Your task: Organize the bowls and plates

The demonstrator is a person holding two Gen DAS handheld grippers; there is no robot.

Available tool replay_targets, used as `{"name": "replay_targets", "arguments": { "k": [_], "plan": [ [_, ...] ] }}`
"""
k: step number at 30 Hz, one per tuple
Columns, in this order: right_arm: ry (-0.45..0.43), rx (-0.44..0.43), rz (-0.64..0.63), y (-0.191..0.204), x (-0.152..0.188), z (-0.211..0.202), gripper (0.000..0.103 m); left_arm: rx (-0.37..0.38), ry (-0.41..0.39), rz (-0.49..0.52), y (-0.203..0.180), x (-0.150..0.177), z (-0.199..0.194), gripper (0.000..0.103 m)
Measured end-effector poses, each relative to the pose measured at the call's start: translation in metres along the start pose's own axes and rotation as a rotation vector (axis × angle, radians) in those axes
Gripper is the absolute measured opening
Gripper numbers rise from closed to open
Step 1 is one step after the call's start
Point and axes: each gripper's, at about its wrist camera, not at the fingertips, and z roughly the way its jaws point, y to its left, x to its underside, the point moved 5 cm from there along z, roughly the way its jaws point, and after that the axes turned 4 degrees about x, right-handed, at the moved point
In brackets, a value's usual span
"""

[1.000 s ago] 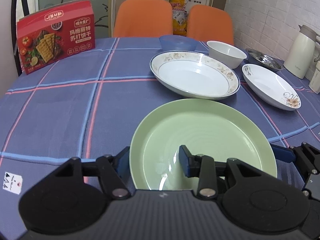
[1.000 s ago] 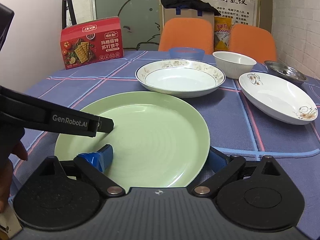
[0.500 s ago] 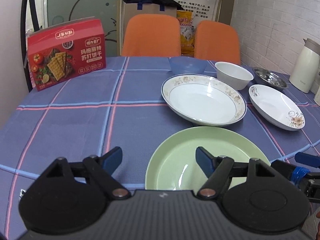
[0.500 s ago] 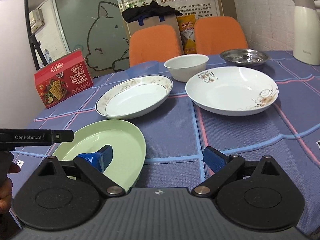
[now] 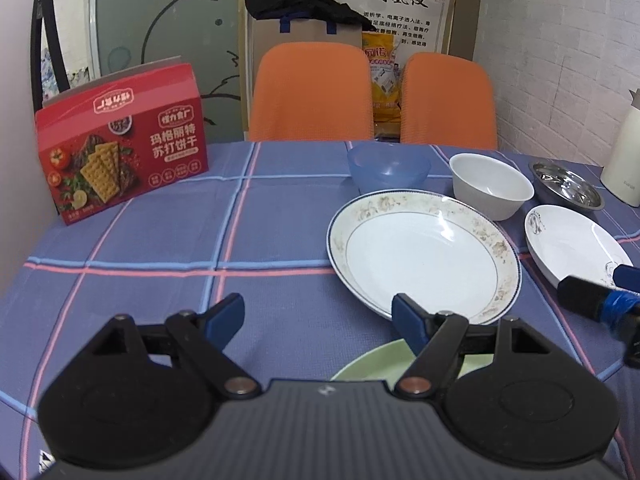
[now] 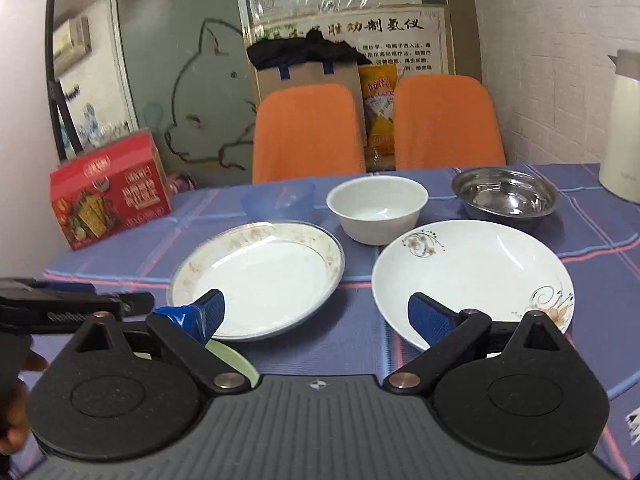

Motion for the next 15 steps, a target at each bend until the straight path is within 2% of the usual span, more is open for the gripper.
{"name": "replay_targets", "arguments": {
  "k": [2, 8, 13, 15],
  "plan": [
    [0.034, 0.001, -0.017, -0.002, 0.0, 0.016, 0.086, -0.001, 0.006, 0.002, 0.002, -0.006, 0.01, 0.075],
    [0.024, -0.036, -0.043, -0.002, -0.016, 0.044, 0.086, -0.011, 0.017, 0.018, 0.009, -0.025, 0.039, 0.075],
    [0.04, -0.064, -0.113, 0.008, -0.03, 0.079, 0.086, 0.1, 0.078, -0.032, 0.014, -0.049, 0.079, 0.075],
    [0.048, -0.061, -0.134, 0.007, -0.033, 0.091, 0.086, 0.111, 0.085, -0.031, 0.014, -0.056, 0.091, 0.075]
  ]
}}
